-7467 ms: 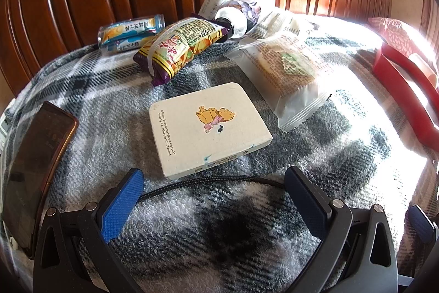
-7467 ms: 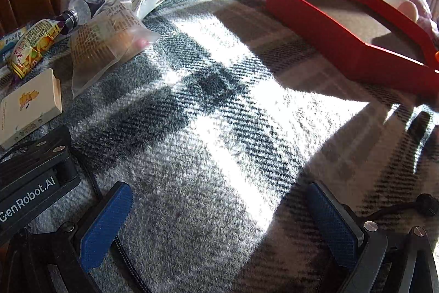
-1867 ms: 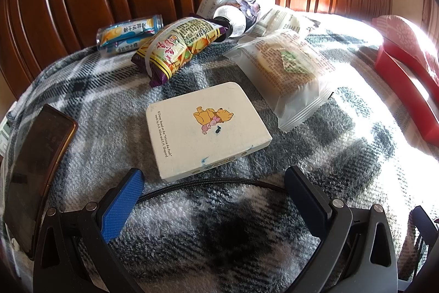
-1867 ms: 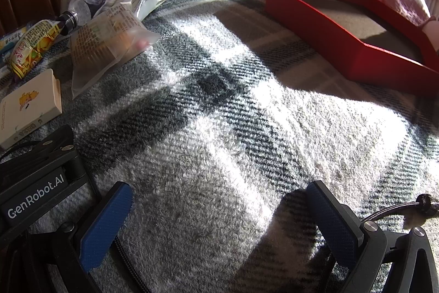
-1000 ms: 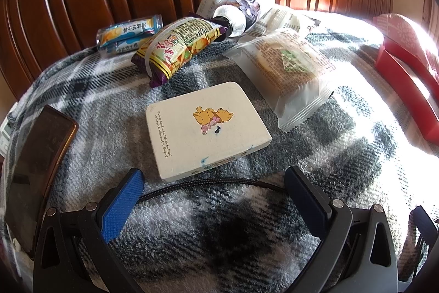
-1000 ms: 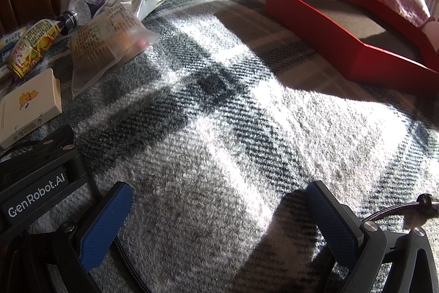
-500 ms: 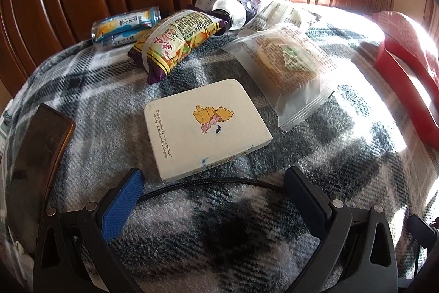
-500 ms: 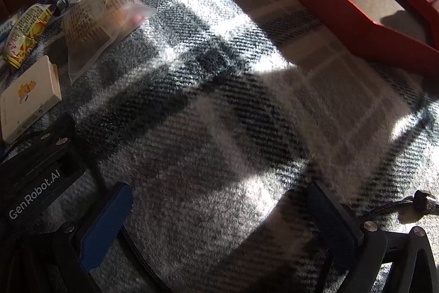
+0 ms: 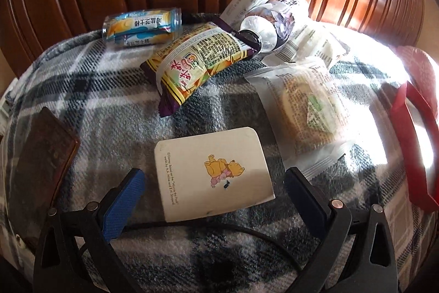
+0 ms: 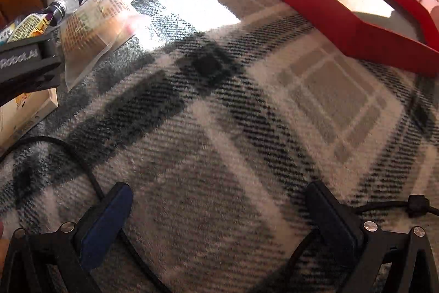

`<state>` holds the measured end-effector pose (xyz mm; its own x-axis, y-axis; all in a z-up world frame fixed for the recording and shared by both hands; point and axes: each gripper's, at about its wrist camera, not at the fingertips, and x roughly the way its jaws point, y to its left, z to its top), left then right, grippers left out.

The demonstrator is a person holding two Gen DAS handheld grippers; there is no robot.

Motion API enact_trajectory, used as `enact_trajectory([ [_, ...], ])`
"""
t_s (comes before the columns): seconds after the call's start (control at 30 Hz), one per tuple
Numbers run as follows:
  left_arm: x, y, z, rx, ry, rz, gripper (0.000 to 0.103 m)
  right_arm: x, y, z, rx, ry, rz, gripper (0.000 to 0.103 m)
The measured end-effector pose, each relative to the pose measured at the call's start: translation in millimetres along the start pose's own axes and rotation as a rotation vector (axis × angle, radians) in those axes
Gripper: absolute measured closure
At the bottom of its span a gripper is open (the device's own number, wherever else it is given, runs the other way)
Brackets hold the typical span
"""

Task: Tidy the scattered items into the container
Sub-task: 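Grasp the Winnie-the-Pooh card box with left tool while right tool grasps the cake bag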

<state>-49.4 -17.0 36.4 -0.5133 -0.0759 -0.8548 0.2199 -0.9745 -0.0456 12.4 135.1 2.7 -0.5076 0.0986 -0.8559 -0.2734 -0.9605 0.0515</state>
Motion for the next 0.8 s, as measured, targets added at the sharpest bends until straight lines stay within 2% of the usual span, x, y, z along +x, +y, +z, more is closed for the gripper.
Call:
enact_trajectory([
  [0.1,14,-5,8,-0.043,0.021,0.03,0.0,-3,1,-6,-0.001,-0.014,-0.002,0.0],
  [0.2,17,-5,10,-0.033,0.017,0.041,0.001,-5,0,-8,-0.005,-0.018,0.002,0.0],
  [0.27,15,-3,10,-0.002,0.023,0.056,0.01,-6,2,-8,-0.006,-0.021,0.0,0.0],
  [0.3,14,-1,9,0.022,0.029,0.073,0.02,-7,2,-9,-0.006,-0.022,-0.001,0.0],
  [0.4,8,8,6,0.096,0.046,0.032,0.02,-6,2,-4,-0.008,-0.022,-0.001,0.0],
  [0.53,-2,27,-6,0.151,0.059,0.043,0.02,2,2,4,-0.017,-0.017,0.002,0.0],
  [0.6,-6,35,-12,0.154,0.053,0.03,0.02,3,3,9,-0.032,0.021,0.007,0.0],
  [0.63,-8,39,-15,0.154,0.034,0.016,0.02,3,3,13,-0.05,0.049,0.016,0.001],
  [0.67,-8,40,-18,0.154,0.016,0.007,0.02,-1,2,18,-0.062,0.051,0.031,0.009],
  [0.73,-6,37,-19,0.156,0.001,0.028,0.02,-16,-1,24,-0.03,-0.014,0.045,0.011],
  [0.8,-4,33,-16,0.136,-0.001,0.048,0.02,-28,3,35,-0.004,-0.072,0.106,0.011],
])
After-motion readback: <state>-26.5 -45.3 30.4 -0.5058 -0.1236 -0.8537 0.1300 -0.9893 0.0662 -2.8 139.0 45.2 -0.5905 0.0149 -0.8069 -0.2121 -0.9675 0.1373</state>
